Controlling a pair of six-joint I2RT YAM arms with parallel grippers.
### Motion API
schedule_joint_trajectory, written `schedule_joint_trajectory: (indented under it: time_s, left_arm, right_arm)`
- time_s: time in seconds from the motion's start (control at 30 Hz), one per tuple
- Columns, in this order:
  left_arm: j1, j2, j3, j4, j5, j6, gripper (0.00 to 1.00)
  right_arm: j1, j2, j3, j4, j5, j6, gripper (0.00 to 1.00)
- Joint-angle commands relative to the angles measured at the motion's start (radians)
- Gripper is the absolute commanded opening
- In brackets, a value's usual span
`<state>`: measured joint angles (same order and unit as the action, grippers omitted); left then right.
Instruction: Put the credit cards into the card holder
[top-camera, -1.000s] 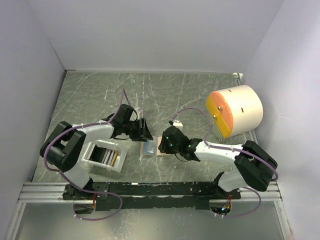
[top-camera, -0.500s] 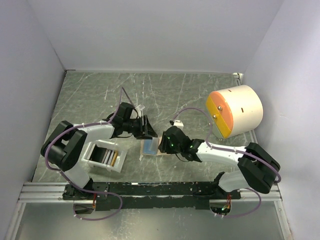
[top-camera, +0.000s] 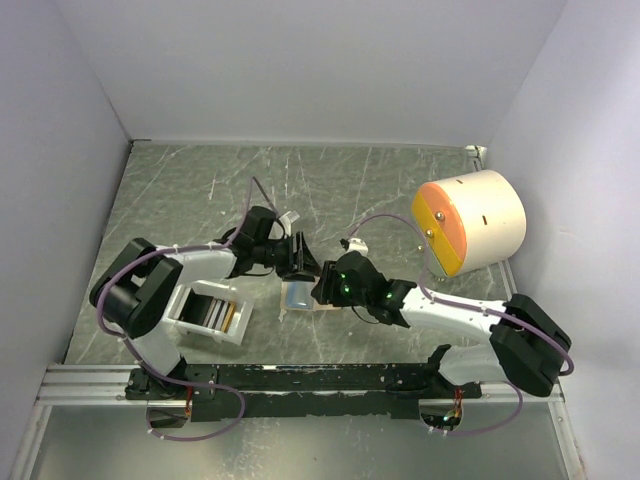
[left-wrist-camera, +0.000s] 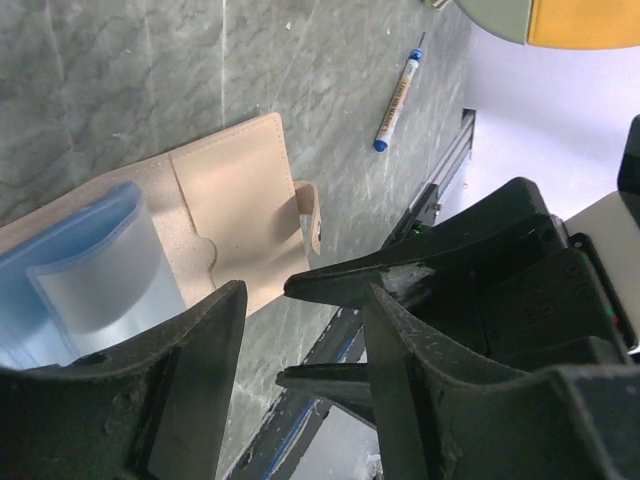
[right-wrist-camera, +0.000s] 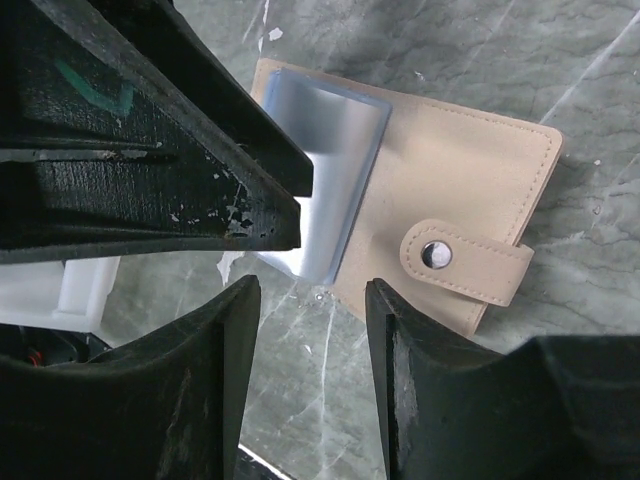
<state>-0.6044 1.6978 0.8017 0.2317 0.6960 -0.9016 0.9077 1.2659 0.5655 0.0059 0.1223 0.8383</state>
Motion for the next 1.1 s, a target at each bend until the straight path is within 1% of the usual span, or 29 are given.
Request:
schedule_joint_trajectory:
  time_s: [0.0, 0.03, 0.13, 0.23, 0.4, 0.53, 1.07]
  left_arm:
    - [-0.006, -0.067, 0.108, -0.240, -0.155, 0.139, 0.62]
    - [-0.005, -0.080, 0.126, -0.310, -0.224, 0.179, 0.64]
    - [0.003, -0.108, 0.147, -0.438, -0.322, 0.253, 0.67]
    - [0.016, -0.130, 0.122, -0.471, -0.374, 0.273, 0.71]
    - [0.028, -0.142, 0.062, -0.419, -0.344, 0.271, 0.75]
    - [0.031, -0.134, 0.049, -0.388, -0.318, 0.277, 0.77]
    - [0.037, -0.085, 0.034, -0.304, -0.245, 0.279, 0.78]
  right_arm:
    - [0.005, 0.028, 0.033, -0.012, 0.016, -0.001, 0.47]
    - [0.005, 0.027, 0.029, -0.009, 0.018, -0.001, 0.47]
    - [0.006, 0.030, 0.011, -0.001, 0.028, 0.004, 0.47]
    - [0.006, 0.038, 0.007, -0.005, 0.041, 0.005, 0.46]
    - [0.006, 0.058, 0.011, -0.004, 0.039, 0.000, 0.46]
    - [0.005, 0.068, 0.014, -0.006, 0.040, -0.002, 0.46]
    - [0.005, 0.095, 0.029, -0.004, 0.027, -0.003, 0.46]
